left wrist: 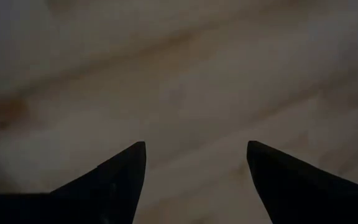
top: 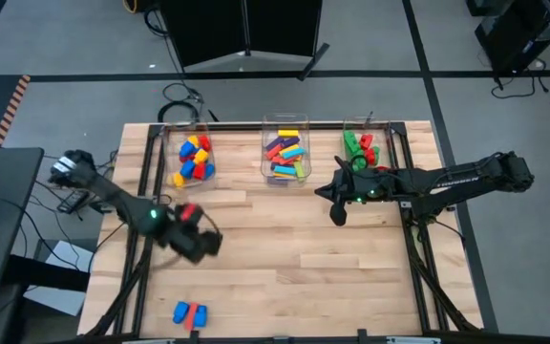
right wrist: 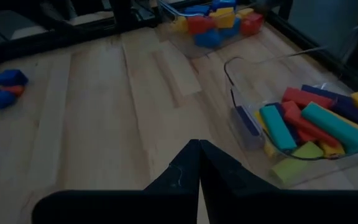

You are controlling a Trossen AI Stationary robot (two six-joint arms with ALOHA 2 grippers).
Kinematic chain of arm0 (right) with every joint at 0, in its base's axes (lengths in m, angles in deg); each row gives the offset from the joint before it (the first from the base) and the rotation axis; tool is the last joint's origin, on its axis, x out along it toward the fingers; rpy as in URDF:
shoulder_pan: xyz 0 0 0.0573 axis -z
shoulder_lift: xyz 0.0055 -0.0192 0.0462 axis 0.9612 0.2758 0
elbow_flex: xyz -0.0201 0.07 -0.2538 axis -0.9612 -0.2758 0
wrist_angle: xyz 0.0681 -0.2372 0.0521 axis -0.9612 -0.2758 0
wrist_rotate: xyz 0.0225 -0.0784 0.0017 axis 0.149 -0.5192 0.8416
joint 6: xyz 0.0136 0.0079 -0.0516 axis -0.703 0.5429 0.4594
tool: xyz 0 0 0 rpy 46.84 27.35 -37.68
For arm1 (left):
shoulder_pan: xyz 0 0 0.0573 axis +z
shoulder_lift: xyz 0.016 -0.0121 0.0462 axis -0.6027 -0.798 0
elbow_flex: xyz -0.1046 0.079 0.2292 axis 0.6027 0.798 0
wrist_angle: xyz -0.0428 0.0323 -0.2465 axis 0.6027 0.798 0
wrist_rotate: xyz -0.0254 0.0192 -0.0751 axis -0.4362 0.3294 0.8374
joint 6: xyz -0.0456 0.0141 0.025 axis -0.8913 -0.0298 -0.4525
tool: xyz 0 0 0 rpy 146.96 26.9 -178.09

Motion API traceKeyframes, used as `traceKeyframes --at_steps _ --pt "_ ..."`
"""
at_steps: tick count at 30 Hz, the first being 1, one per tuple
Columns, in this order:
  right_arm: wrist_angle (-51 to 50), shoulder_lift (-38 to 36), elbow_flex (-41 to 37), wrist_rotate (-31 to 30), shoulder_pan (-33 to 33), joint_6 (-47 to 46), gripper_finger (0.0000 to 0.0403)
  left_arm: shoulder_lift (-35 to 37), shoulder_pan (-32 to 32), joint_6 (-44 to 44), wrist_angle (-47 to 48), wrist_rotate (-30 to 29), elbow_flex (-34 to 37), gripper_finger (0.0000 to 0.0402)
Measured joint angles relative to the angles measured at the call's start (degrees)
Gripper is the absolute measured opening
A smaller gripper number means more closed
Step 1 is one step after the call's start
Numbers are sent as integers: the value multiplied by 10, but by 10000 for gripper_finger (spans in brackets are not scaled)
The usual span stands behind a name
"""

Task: Sort blocks by size
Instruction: Put the blue 1 stud game piece into the left transparent bin

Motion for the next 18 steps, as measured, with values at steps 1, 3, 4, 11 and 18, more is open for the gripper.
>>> traceKeyframes --at_steps 1,3,4,11,18 --pt "0 0 0 0 0 4 21 -12 -19 -9 -4 15 0 286" --pt "0 0 0 0 0 5 20 -36 -50 -32 -22 46 1 286" --pt "0 0 0 0 0 5 20 -49 -63 -42 -39 61 1 286" --pt "0 0 0 0 0 5 20 -121 -149 -78 -134 73 0 286" --pt "0 0 0 5 0 -10 20 -152 -207 -79 -180 82 1 286"
